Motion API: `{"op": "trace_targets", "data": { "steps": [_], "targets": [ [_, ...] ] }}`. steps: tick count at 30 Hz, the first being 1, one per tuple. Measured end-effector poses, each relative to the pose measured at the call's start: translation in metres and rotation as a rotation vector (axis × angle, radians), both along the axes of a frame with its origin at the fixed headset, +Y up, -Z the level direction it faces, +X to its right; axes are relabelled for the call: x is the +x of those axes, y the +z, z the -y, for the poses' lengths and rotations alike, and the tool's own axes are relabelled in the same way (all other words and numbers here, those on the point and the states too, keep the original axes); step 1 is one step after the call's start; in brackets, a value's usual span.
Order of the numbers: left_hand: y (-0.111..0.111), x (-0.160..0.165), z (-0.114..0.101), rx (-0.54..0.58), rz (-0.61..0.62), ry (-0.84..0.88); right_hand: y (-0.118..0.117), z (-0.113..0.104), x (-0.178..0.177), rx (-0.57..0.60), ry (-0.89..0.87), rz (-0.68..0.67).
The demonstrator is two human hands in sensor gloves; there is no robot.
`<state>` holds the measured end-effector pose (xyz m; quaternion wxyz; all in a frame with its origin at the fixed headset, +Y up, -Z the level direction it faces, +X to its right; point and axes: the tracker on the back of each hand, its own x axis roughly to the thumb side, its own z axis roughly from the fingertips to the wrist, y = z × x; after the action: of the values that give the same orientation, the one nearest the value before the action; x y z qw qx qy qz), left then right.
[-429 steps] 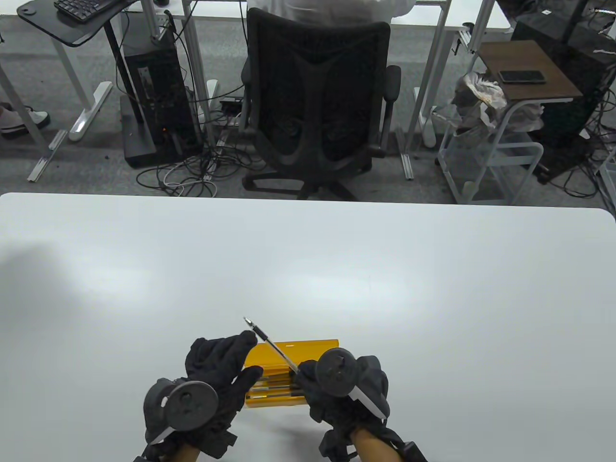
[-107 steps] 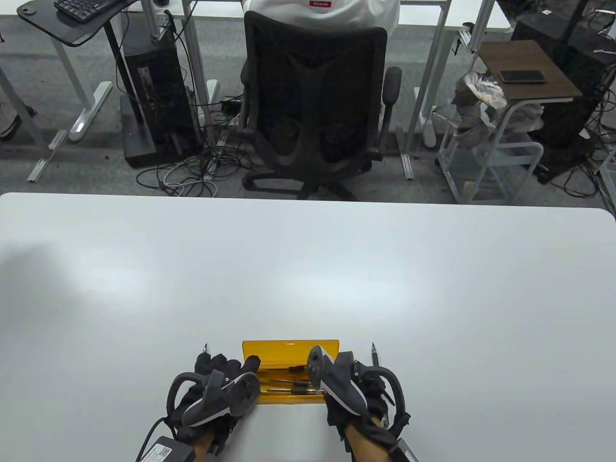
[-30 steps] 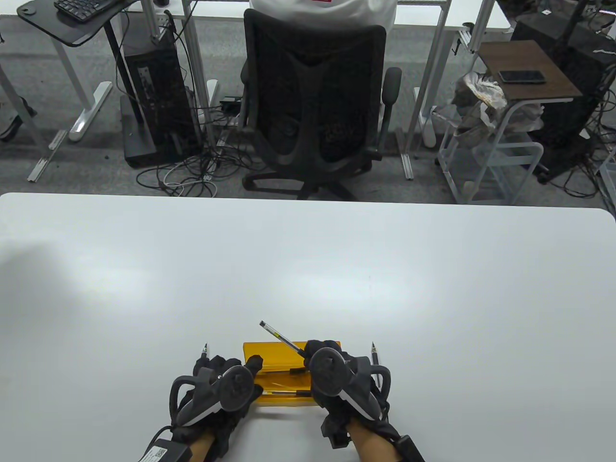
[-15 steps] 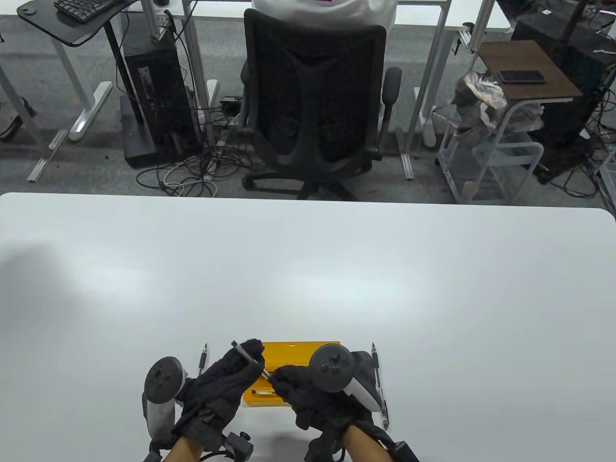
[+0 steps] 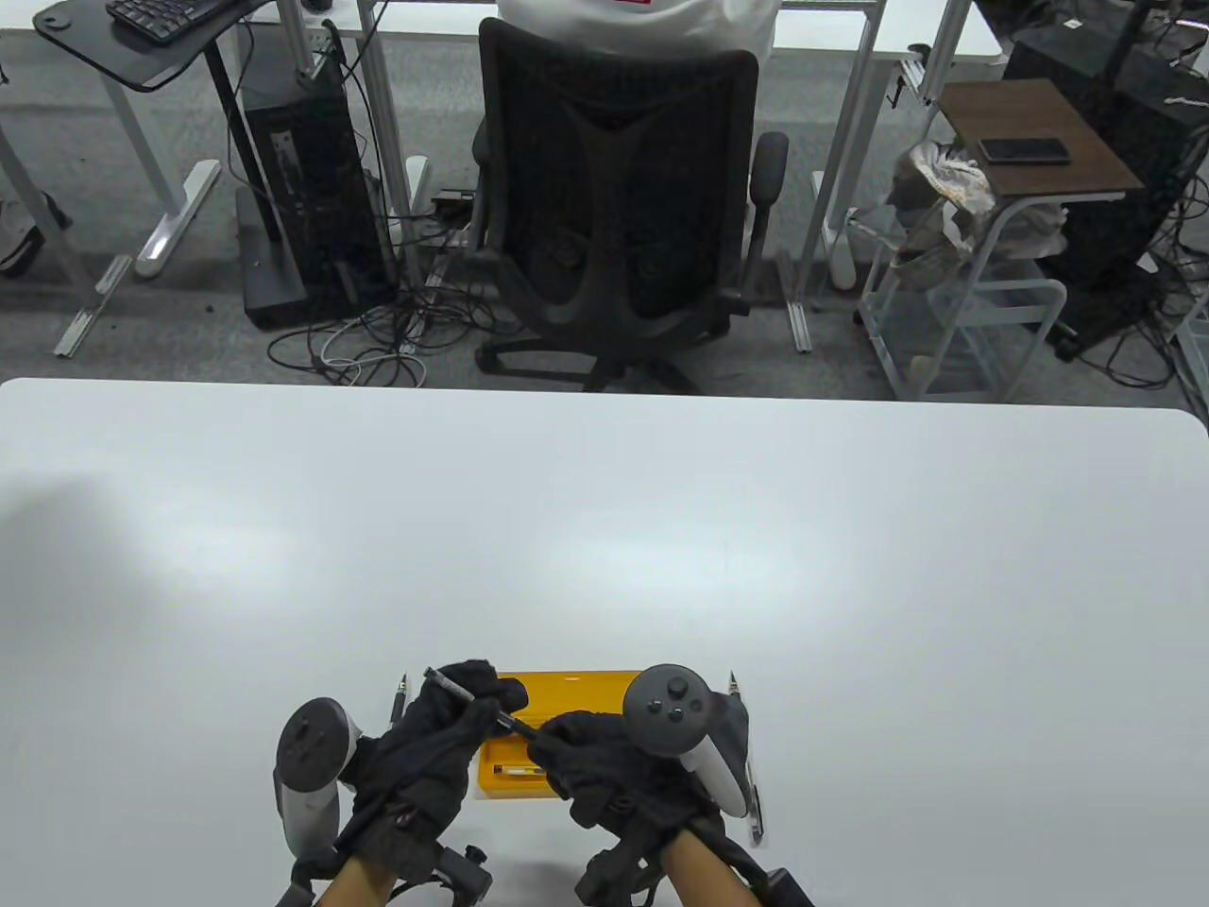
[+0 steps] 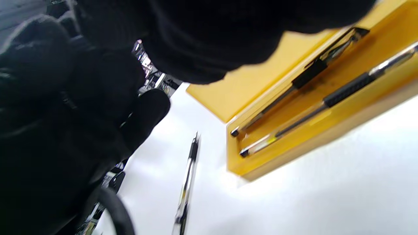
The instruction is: Cap pen on the opposite end
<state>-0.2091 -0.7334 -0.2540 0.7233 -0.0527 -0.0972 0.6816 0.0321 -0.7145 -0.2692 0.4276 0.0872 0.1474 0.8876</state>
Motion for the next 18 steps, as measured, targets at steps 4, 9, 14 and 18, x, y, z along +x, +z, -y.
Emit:
{"op": "trace_targets", "data": {
  "steps": [4, 9, 14, 18],
  "targets": [
    [0.0, -0.001, -0.002, 0.054, -0.013, -0.109, 0.004, -0.006, 0.0, 0.057, 0.056, 0.006],
    [0.003, 0.004, -0.008, 0.076, -0.16, -0.102, 0.011, -0.023, -0.001, 0.162, 0.098, -0.004],
    [-0.002, -0.033, -0.018, 0.104, -0.427, -0.122, 0.019, -0.029, 0.003, 0.327, 0.334, 0.008],
    [0.004, -0.048, -0.038, 0.294, -0.424, -0.398, 0.006, -0.028, 0.024, 0.281, 0.226, 0.161]
  ]
}}
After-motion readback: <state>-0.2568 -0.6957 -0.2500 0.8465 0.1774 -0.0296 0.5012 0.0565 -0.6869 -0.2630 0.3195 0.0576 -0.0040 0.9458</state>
